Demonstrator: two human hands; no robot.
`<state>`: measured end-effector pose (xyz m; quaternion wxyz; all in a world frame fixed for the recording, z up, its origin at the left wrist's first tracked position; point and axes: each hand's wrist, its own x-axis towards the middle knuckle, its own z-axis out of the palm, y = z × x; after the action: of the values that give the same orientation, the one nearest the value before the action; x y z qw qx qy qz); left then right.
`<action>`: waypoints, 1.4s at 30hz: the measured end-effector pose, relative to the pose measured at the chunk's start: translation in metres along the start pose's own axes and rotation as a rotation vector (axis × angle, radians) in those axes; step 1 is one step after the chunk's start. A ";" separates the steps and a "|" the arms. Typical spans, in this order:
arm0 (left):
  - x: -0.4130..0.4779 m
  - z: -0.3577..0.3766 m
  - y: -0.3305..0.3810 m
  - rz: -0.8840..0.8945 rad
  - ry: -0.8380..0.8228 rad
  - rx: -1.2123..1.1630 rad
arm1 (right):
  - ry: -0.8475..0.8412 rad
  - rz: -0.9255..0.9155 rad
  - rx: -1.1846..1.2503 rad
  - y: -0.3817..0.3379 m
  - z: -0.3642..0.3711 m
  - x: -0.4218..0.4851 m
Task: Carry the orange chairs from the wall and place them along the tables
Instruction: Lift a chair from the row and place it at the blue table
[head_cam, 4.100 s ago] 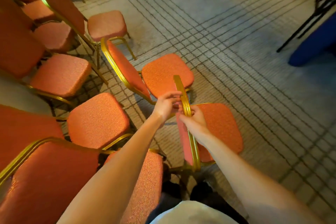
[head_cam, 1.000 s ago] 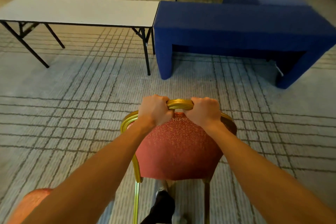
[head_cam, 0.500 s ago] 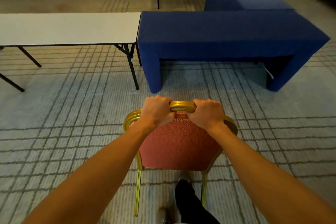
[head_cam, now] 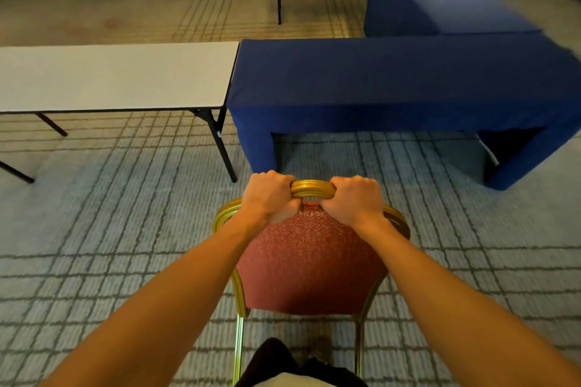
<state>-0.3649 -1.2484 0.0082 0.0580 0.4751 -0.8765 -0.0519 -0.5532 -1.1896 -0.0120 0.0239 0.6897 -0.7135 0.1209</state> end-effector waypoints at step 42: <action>0.613 0.029 -0.147 0.008 -0.042 -0.088 | 0.128 -0.008 -0.011 0.206 0.111 0.576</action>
<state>-0.5798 -1.8409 -0.0097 0.0608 0.4673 -0.8763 -0.1002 -0.7696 -1.7719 -0.0329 0.0737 0.6831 -0.7086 0.1607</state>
